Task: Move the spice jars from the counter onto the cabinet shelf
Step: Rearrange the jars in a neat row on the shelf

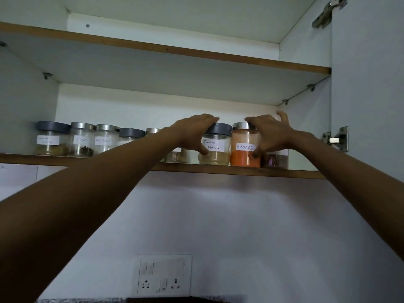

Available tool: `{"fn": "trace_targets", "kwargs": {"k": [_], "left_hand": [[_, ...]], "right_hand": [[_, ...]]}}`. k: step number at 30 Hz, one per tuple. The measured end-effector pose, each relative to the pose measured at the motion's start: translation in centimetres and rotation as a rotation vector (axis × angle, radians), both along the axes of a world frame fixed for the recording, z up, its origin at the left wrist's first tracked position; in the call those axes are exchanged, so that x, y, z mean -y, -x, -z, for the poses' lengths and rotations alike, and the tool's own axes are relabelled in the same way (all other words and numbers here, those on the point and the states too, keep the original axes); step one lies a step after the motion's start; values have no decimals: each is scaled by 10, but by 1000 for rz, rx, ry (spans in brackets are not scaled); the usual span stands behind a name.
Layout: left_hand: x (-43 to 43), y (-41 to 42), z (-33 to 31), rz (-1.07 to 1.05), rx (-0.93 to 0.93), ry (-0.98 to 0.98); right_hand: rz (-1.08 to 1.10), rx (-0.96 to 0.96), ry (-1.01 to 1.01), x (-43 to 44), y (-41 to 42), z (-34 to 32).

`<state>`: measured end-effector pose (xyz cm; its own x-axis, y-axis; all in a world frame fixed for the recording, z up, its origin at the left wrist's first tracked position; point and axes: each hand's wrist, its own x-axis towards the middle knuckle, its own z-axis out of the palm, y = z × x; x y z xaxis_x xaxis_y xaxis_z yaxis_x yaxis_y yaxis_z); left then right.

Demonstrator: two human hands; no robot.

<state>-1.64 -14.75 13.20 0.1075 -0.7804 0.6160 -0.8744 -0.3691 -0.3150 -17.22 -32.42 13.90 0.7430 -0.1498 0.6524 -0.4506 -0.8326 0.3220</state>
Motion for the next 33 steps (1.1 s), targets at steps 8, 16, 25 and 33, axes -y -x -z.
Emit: {"fn": "trace_targets", "kwargs": {"k": [8,16,25,33], "left_hand": [[12,-9,0,21,39,62],[15,-20,0,49,2,68],[34,-60,-1,26,-19,52],[55,-101,-2,-19,5,29]], "right_hand": [[-15,-3,72,4,-10,-2],[11,-18,92,2,-26,-2],[116,-67,158,1,-62,-3],[138,-70,150,17,-109,-3]]}}
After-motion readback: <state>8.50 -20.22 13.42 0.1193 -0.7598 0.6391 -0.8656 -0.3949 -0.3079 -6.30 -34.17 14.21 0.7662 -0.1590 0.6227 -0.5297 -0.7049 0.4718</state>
